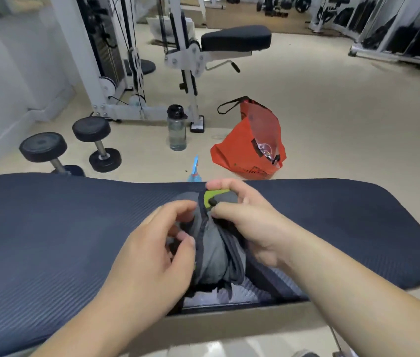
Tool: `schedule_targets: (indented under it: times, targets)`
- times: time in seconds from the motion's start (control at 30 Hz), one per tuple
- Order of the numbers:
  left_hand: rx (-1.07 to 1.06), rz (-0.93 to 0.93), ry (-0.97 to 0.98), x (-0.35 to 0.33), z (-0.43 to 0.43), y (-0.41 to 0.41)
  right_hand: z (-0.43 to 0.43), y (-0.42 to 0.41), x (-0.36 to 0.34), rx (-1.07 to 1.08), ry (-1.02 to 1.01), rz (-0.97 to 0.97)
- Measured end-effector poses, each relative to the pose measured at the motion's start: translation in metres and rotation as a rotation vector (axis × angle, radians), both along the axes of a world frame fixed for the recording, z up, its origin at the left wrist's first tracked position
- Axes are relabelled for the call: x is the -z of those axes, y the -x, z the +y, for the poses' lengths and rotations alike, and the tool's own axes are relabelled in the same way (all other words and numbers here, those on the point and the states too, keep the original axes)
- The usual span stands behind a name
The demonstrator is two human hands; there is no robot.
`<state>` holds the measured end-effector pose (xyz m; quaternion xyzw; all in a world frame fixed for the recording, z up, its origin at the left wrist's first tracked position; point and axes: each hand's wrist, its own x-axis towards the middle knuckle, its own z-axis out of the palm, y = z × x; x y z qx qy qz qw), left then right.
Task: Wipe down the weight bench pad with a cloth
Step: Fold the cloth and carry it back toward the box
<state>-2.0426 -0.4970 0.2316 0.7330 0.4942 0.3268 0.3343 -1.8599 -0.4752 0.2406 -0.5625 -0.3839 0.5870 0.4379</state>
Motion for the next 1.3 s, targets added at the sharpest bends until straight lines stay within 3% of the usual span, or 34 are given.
schedule_targets:
  times: [0.07, 0.17, 0.27, 0.43, 0.53, 0.6, 0.7, 0.77, 0.83, 1.07, 1.17, 1.3]
  targets:
    - [-0.028, -0.095, 0.021, 0.0, 0.011, 0.001, 0.026, 0.0, 0.003, 0.072, 0.032, 0.264]
    - [-0.098, -0.123, 0.036, 0.014, 0.032, -0.001, 0.058, -0.003, 0.016, 0.131, 0.078, 0.476]
    - [-0.153, -0.108, 0.078, 0.019, 0.056, -0.001, 0.074, -0.011, 0.021, 0.147, 0.119, 0.544]
    - [-0.352, -0.223, 0.377, 0.003, 0.08, 0.01, 0.094, -0.016, -0.012, 0.207, 0.181, 0.565]
    - [-0.521, -0.291, 0.571, -0.038, 0.082, -0.001, 0.096, -0.017, -0.056, 0.318, 0.254, 0.732]
    - [-0.559, -0.371, 0.8, -0.083, 0.084, -0.015, 0.095, -0.023, -0.104, 0.333, 0.237, 0.761]
    - [-0.46, -0.639, 1.166, -0.176, 0.094, -0.037, 0.095, -0.039, -0.193, 0.332, 0.209, 0.786]
    - [-0.347, -0.834, 1.259, -0.249, 0.095, -0.053, 0.089, -0.049, -0.259, 0.292, 0.205, 0.773]
    - [-0.322, -0.924, 1.206, -0.319, 0.095, -0.07, 0.079, -0.061, -0.322, 0.258, 0.195, 0.717]
    - [-0.291, -0.763, 0.78, -0.491, 0.086, -0.098, 0.016, -0.099, -0.477, 0.476, 0.155, 0.607]
    - [-0.118, -0.622, 0.623, -0.535, 0.073, -0.108, -0.016, -0.098, -0.505, 0.606, 0.134, 0.595]
    - [0.329, -0.23, 0.355, -0.569, 0.036, -0.129, -0.07, -0.091, -0.534, 0.726, 0.094, 0.676]
